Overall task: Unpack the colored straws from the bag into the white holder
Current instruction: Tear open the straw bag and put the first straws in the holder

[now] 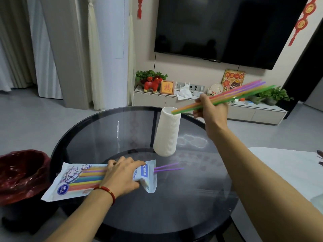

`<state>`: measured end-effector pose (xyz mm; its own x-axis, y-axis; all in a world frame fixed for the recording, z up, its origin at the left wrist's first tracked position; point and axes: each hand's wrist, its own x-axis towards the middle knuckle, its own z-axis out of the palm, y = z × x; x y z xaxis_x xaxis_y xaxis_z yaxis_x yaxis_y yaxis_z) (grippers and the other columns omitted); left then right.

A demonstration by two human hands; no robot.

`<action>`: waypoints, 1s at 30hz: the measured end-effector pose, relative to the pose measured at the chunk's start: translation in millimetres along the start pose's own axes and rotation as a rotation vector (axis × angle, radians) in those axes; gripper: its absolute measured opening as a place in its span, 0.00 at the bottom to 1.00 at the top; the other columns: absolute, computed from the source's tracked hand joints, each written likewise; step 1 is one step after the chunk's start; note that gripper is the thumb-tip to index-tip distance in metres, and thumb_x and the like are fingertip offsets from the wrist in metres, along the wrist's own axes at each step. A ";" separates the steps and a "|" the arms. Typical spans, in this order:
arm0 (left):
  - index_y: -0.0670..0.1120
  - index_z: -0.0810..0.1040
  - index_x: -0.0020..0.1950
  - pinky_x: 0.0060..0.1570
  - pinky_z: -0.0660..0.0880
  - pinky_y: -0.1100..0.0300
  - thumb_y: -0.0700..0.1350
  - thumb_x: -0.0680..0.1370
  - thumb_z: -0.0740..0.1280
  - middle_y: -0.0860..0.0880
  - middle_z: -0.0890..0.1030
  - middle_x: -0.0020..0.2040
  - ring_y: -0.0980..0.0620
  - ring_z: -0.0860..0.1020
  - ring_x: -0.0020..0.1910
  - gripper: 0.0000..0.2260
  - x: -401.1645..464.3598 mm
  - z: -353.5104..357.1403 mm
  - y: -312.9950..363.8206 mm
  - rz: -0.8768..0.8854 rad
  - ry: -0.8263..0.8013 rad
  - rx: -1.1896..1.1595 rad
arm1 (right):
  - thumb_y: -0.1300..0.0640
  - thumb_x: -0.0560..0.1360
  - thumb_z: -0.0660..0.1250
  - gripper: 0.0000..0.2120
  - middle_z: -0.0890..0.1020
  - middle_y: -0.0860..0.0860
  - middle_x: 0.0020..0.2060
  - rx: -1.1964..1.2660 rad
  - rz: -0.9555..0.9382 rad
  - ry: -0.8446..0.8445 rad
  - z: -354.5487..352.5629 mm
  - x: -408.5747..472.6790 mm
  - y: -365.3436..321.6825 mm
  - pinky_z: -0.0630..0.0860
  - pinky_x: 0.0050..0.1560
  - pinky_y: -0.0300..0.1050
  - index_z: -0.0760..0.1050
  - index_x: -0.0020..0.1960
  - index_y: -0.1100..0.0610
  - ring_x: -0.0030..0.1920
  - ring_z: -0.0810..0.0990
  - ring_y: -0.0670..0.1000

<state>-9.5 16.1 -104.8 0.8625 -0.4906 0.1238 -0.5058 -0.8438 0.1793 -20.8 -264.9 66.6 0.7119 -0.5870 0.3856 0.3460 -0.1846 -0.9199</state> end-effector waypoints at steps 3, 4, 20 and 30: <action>0.65 0.64 0.71 0.60 0.62 0.50 0.60 0.69 0.68 0.59 0.73 0.58 0.54 0.69 0.59 0.31 -0.1 -0.2 0.3 0.004 -0.002 -0.001 | 0.57 0.76 0.69 0.11 0.84 0.53 0.26 -0.044 -0.025 0.028 22.3 15.6 -5.4 0.81 0.28 0.45 0.81 0.38 0.61 0.24 0.82 0.54; 0.65 0.64 0.71 0.60 0.62 0.50 0.60 0.69 0.68 0.59 0.73 0.58 0.54 0.69 0.59 0.31 -0.3 0.0 0.3 0.004 -0.002 0.001 | 0.57 0.77 0.69 0.11 0.84 0.54 0.27 -0.083 -0.025 0.046 28.5 19.3 -3.7 0.83 0.28 0.46 0.81 0.38 0.61 0.24 0.83 0.54; 0.65 0.63 0.71 0.60 0.63 0.49 0.62 0.71 0.68 0.58 0.73 0.59 0.53 0.69 0.59 0.30 2.4 -0.3 -0.6 0.021 -0.010 -0.003 | 0.42 0.74 0.72 0.18 0.85 0.55 0.48 -0.602 0.165 -0.280 66.4 41.1 28.0 0.82 0.56 0.55 0.83 0.50 0.58 0.51 0.83 0.56; 0.64 0.63 0.72 0.60 0.62 0.50 0.60 0.70 0.68 0.58 0.73 0.61 0.53 0.68 0.61 0.31 -0.7 -5.1 0.9 0.020 -0.004 0.000 | 0.49 0.78 0.73 0.42 0.62 0.55 0.82 -0.398 -0.119 -0.300 34.2 3.4 15.2 0.67 0.76 0.55 0.52 0.84 0.51 0.78 0.65 0.56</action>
<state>-10.6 16.8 -99.8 0.8524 -0.5080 0.1238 -0.5227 -0.8339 0.1771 7.8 -242.7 56.3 0.8462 -0.3018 0.4392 0.2175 -0.5568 -0.8016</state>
